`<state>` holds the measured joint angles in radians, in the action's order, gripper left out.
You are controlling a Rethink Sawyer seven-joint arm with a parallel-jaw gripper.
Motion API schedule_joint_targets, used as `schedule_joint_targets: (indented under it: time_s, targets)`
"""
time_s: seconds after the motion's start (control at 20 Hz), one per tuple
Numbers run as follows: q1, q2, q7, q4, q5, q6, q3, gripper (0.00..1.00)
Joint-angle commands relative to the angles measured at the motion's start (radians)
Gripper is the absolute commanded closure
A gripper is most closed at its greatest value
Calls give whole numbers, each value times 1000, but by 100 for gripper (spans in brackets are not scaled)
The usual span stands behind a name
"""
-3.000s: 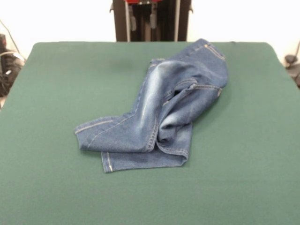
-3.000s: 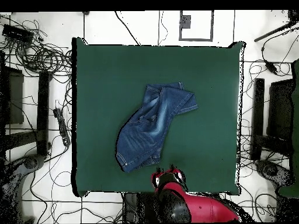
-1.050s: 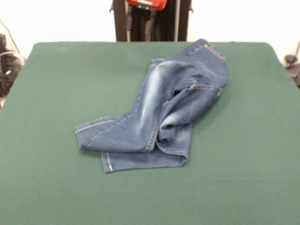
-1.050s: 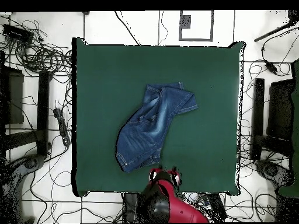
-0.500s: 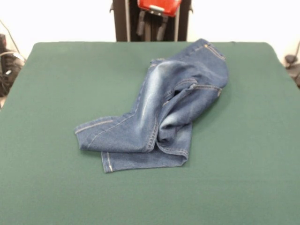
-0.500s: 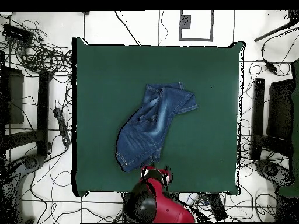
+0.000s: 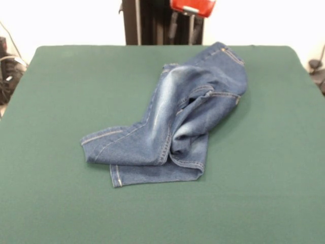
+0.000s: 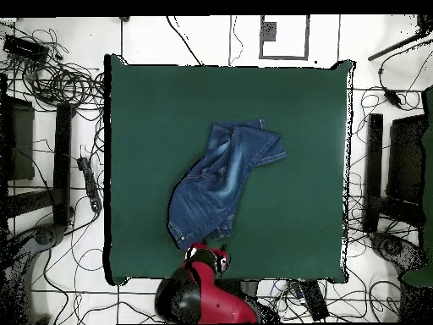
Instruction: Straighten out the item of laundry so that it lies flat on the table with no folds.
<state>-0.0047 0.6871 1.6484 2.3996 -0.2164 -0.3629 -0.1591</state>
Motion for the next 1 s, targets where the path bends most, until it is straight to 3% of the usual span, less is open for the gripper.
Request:
schedule_joint_targets:
  time_s: [0.05,0.7,1.0]
  targets:
    - [110,0,302,9,-133,23,14,0]
    - [208,2,300,-9,-223,68,-2,0]
    - [209,-14,339,-5,-230,32,34,0]
